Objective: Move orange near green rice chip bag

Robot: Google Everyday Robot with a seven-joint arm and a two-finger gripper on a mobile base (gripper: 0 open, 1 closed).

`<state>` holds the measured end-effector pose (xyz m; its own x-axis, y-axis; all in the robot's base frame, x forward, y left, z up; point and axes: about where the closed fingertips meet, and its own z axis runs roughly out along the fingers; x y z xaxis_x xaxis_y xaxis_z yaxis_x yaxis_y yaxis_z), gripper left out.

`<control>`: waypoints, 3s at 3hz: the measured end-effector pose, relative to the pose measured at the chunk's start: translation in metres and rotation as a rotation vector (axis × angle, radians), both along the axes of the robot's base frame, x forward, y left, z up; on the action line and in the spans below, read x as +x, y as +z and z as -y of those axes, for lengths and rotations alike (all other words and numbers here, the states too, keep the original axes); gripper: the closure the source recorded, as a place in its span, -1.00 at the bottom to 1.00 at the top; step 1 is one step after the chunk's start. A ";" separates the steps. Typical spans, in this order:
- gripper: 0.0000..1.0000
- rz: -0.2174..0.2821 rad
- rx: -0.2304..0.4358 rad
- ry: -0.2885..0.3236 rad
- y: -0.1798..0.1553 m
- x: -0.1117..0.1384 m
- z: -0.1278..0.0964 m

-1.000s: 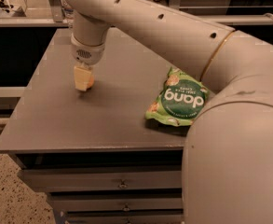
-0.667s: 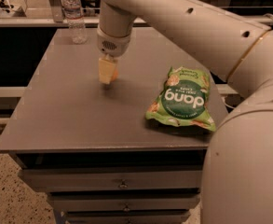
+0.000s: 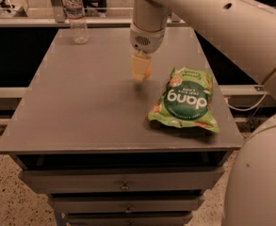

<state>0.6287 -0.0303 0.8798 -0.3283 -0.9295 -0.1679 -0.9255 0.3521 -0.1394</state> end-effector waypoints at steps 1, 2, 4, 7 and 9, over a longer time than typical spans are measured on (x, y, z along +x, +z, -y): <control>1.00 -0.039 -0.035 -0.035 -0.011 -0.015 0.023; 1.00 -0.071 -0.041 -0.051 -0.024 -0.027 0.032; 0.17 -0.079 -0.054 -0.082 -0.021 -0.039 0.045; -1.00 -0.084 -0.050 -0.096 -0.023 -0.049 0.052; -1.00 -0.063 -0.037 -0.091 -0.015 -0.051 0.049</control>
Offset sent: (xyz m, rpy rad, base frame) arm -0.0461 -0.0437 -0.0365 -0.0510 0.1200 -0.0716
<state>0.5778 -0.0791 0.8648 -0.4202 -0.9006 -0.1107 -0.8974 0.4305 -0.0964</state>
